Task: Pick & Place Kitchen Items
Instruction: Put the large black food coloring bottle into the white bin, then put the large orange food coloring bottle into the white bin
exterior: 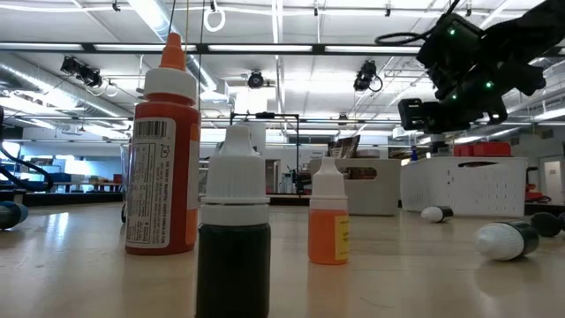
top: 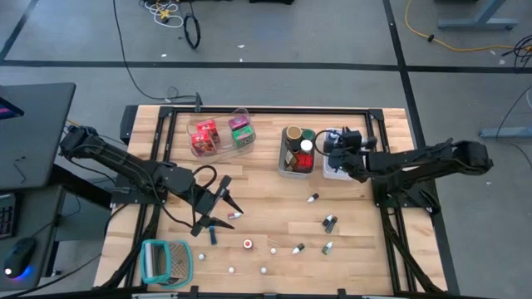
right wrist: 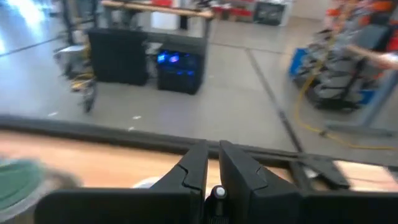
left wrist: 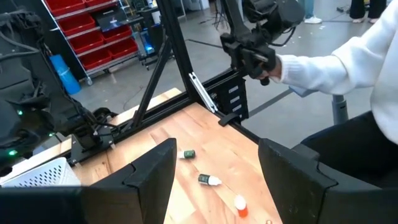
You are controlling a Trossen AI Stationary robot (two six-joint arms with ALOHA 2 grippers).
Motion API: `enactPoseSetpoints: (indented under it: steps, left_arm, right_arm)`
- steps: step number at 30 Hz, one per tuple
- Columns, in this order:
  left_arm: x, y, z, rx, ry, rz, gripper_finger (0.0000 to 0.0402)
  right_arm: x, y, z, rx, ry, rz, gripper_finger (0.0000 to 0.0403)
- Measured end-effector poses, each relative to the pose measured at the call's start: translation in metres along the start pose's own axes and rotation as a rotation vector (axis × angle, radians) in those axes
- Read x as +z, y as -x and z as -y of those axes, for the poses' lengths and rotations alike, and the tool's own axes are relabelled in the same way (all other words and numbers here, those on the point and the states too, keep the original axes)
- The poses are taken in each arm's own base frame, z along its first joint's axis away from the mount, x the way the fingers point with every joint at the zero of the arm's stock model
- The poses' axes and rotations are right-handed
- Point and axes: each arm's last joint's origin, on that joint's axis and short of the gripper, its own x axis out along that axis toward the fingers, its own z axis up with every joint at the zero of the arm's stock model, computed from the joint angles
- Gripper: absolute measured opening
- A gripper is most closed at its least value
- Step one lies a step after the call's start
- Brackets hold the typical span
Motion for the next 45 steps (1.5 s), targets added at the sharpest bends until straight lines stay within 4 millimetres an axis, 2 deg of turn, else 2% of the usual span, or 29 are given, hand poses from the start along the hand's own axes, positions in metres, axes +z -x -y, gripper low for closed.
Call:
enactPoseSetpoints:
  steps: [4,8,16,26,32,38,45]
  left_arm:
    - [-0.001,0.000,0.000,-0.002,-0.006,-0.006,0.0236]
    - [-0.001,0.000,0.000,-0.002,-0.024,-0.005,0.0236]
    - [0.000,0.000,0.000,0.001,-0.030,0.004,0.0236]
    - [0.001,0.000,0.000,0.003,-0.044,0.010,0.0236]
    - [0.001,0.000,0.000,0.003,-0.044,0.010,0.0236]
    - [0.001,0.000,0.000,0.003,-0.042,0.009,0.0236]
    - [0.001,0.000,0.000,0.003,-0.041,0.009,0.0236]
  right_arm:
    - [0.001,-0.009,0.005,-0.082,-0.035,0.016,0.0036]
    - [-0.001,-0.019,0.007,-0.085,-0.091,-0.035,0.0036]
    - [-0.014,-0.036,-0.002,-0.167,-0.053,-0.021,0.0036]
    - [-0.028,-0.058,-0.019,-0.145,0.028,-0.059,0.0037]
    - [-0.030,-0.064,-0.020,-0.149,0.062,-0.072,0.0062]
    - [-0.025,-0.063,-0.021,-0.118,0.121,-0.066,0.0096]
    - [-0.001,-0.055,-0.023,-0.070,0.122,0.007,0.0123]
